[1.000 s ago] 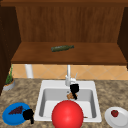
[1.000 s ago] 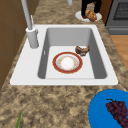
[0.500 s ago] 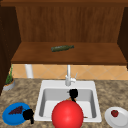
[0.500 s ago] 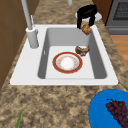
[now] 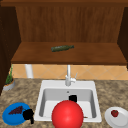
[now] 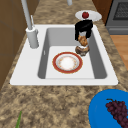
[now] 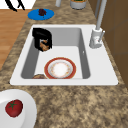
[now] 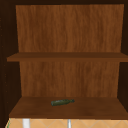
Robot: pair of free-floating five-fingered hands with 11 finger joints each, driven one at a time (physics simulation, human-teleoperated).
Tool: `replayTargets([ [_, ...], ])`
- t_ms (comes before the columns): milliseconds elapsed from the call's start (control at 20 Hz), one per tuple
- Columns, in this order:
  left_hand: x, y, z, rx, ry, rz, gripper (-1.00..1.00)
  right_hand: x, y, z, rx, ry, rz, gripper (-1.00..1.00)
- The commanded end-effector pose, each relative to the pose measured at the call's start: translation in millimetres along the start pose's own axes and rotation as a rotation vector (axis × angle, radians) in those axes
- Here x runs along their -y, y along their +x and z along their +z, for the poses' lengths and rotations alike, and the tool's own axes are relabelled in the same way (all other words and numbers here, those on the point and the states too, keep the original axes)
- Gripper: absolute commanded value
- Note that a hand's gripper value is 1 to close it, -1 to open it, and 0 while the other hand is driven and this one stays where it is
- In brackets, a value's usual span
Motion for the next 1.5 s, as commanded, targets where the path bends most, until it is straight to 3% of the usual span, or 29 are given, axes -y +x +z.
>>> replayTargets([
  [0, 0.0, 0.0, 0.0, 0.0, 0.0, 0.0, 0.0, -27.7, 7.3, -13.9, -0.04, 0.005, -0.01, 1.0],
  [700, 0.0, 0.0, 0.0, 0.0, 0.0, 0.0, 0.0, -126.7, 19.2, -114.2, -0.036, 0.014, -0.004, 1.0],
  [1250, 0.0, 0.0, 0.0, 0.0, 0.0, 0.0, 0.0, -203.2, 26.5, -164.6, -0.013, -0.009, 0.004, 1.0],
  [1450, 0.0, 0.0, 0.0, 0.0, 0.0, 0.0, 0.0, -198.1, 25.7, -189.5, -0.026, 0.121, -0.009, 1.0],
])
